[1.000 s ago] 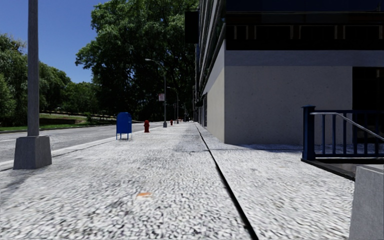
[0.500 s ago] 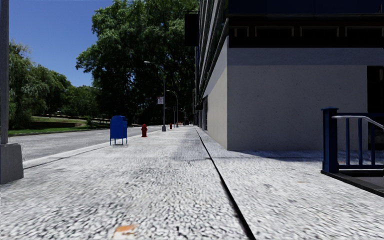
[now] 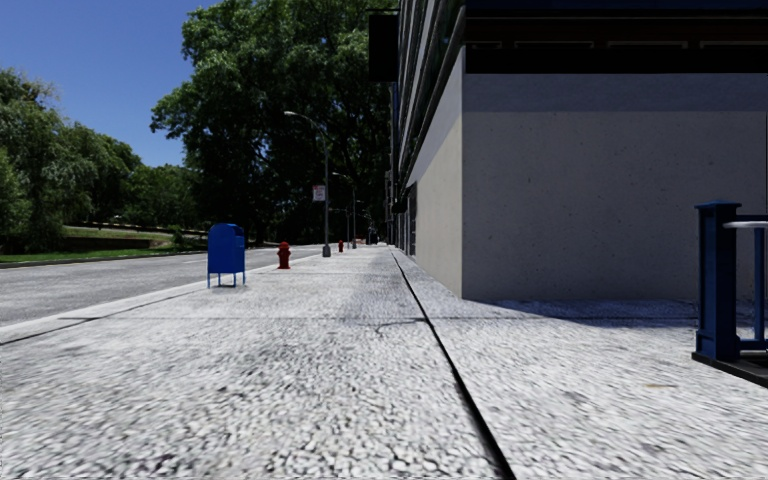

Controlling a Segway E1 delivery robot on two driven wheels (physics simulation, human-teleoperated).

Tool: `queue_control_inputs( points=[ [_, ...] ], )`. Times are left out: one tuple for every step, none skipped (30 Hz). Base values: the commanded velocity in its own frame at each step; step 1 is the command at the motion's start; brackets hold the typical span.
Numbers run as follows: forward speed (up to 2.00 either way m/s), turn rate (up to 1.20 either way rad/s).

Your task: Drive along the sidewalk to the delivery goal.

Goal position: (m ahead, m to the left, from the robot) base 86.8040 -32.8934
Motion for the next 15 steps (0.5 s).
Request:
queue_control_inputs(
  points=[
    [1.02, 0.0],
    [1.03, 0.0],
    [1.03, 0.0],
    [1.07, 0.0],
    [2.0, 0.0],
    [2.0, 0.0],
    [2.0, 0.0],
    [2.0, 0.0],
    [2.0, 0.0],
    [2.0, 0.0],
    [2.0, 0.0],
    [2.0, 0.0],
    [2.0, 0.0],
    [2.0, 0.0],
    [2.0, 0.0]
  ],
)
